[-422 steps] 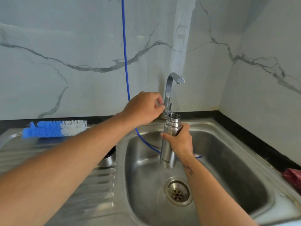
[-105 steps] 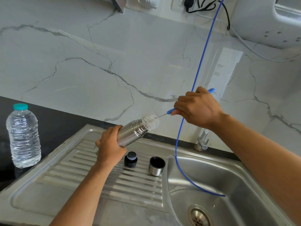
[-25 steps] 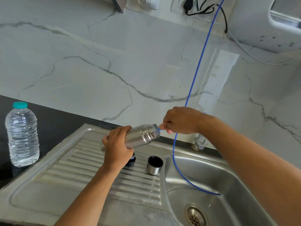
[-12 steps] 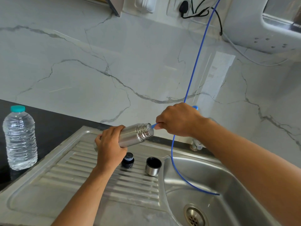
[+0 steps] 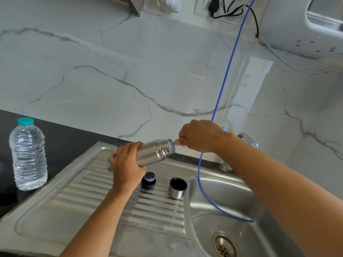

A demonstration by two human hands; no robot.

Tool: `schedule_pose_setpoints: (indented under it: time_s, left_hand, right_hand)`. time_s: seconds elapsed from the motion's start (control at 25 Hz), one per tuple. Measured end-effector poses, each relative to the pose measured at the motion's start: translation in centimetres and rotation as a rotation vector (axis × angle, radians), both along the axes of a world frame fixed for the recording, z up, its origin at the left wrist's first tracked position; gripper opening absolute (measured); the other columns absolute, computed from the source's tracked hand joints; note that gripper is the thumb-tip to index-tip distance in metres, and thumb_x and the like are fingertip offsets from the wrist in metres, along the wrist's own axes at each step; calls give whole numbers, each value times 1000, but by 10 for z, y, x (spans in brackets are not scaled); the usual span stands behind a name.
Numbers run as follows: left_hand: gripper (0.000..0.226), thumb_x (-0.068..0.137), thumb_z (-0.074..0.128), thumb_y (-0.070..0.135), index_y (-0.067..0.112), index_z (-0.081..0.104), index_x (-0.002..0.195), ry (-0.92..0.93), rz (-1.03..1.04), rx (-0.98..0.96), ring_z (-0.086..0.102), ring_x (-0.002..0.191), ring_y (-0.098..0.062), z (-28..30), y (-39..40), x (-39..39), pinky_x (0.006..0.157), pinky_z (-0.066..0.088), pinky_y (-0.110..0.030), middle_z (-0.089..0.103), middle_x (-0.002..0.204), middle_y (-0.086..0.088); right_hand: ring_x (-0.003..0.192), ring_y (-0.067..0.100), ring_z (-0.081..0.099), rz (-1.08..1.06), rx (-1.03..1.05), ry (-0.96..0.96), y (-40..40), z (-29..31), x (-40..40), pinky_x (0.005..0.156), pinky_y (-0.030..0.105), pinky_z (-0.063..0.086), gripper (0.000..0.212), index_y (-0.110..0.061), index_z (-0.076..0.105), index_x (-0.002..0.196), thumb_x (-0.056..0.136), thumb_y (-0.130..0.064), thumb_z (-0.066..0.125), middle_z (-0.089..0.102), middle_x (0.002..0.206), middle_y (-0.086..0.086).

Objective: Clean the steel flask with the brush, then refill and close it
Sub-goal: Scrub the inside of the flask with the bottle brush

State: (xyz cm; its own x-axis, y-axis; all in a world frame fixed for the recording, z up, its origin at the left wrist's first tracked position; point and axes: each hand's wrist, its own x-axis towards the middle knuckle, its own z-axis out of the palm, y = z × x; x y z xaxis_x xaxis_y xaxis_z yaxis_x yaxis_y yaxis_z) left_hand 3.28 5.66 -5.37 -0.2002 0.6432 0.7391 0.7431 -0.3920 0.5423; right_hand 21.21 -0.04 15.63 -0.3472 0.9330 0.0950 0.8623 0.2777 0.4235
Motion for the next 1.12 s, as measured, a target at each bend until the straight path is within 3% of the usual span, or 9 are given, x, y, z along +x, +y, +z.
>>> schedule_pose_setpoints:
  time_s: [0.08, 0.16, 0.24, 0.4, 0.56, 0.64, 0.76, 0.92, 1.12]
  left_hand:
    - [77, 54, 78, -4, 23, 63, 125, -41, -14, -57, 58, 108, -25, -2, 2, -2, 90, 39, -48, 64, 114, 5]
    - [77, 54, 78, -3, 23, 63, 125, -56, -28, -79, 57, 107, -24, -2, 2, -2, 91, 38, -47, 63, 113, 5]
    - [76, 54, 77, -2, 23, 64, 125, -26, -40, -68, 58, 108, -24, -2, 2, -1, 92, 37, -47, 63, 113, 6]
    - [76, 55, 78, -2, 23, 64, 125, 5, -40, -23, 59, 109, -24, -2, 3, -6, 94, 36, -45, 64, 114, 6]
    - [73, 53, 77, -4, 21, 65, 121, 8, -25, 36, 61, 106, -26, 1, -2, 2, 90, 38, -47, 65, 112, 4]
    - [73, 53, 79, -4, 21, 66, 121, 15, -36, 61, 60, 108, -25, 4, -3, 6, 92, 39, -49, 66, 113, 4]
    - [75, 53, 79, -4, 21, 65, 122, 16, -22, 39, 59, 110, -25, 1, -1, 3, 93, 38, -48, 65, 114, 4]
    - [77, 52, 79, -3, 22, 64, 123, -63, -16, -39, 59, 107, -25, 0, 3, 0, 91, 39, -48, 65, 113, 4]
    - [76, 52, 79, -3, 23, 64, 121, -45, -66, 3, 59, 106, -24, -1, 0, 2, 91, 39, -45, 64, 112, 7]
  right_hand:
    - [85, 25, 67, 147, 319, -275, 0, -13, 4, 67, 34, 38, 38, -23, 66, 107, 106, -53, 43, 63, 89, -3]
    - [77, 24, 62, 240, 379, -358, -5, -21, 6, 63, 34, 33, 32, -23, 65, 109, 108, -46, 43, 62, 89, -4]
    - [73, 24, 54, 224, 276, -328, -10, -17, 7, 60, 34, 33, 32, -22, 64, 112, 110, -42, 38, 66, 93, -2]
    - [86, 27, 62, 141, 151, -288, -20, 23, 28, 70, 34, 42, 43, -26, 65, 111, 109, -52, 31, 65, 93, 0]
    - [83, 19, 58, -20, 7, -80, -18, 25, 39, 86, 40, 53, 46, -31, 56, 72, 105, -58, 38, 60, 83, -9]
    - [85, 18, 62, -43, -99, 53, -10, 11, 28, 88, 40, 53, 50, -31, 59, 64, 104, -56, 44, 63, 84, -8]
    - [88, 23, 65, -48, -98, 48, -5, -1, 16, 81, 37, 50, 48, -26, 66, 78, 104, -59, 41, 64, 87, -5]
    - [89, 24, 66, 187, 318, -324, -11, -11, 16, 69, 34, 38, 40, -25, 62, 116, 105, -56, 41, 65, 99, -4]
    - [73, 23, 54, 210, 187, -272, -18, -3, 17, 64, 34, 42, 40, -24, 61, 103, 109, -50, 32, 53, 80, -5]
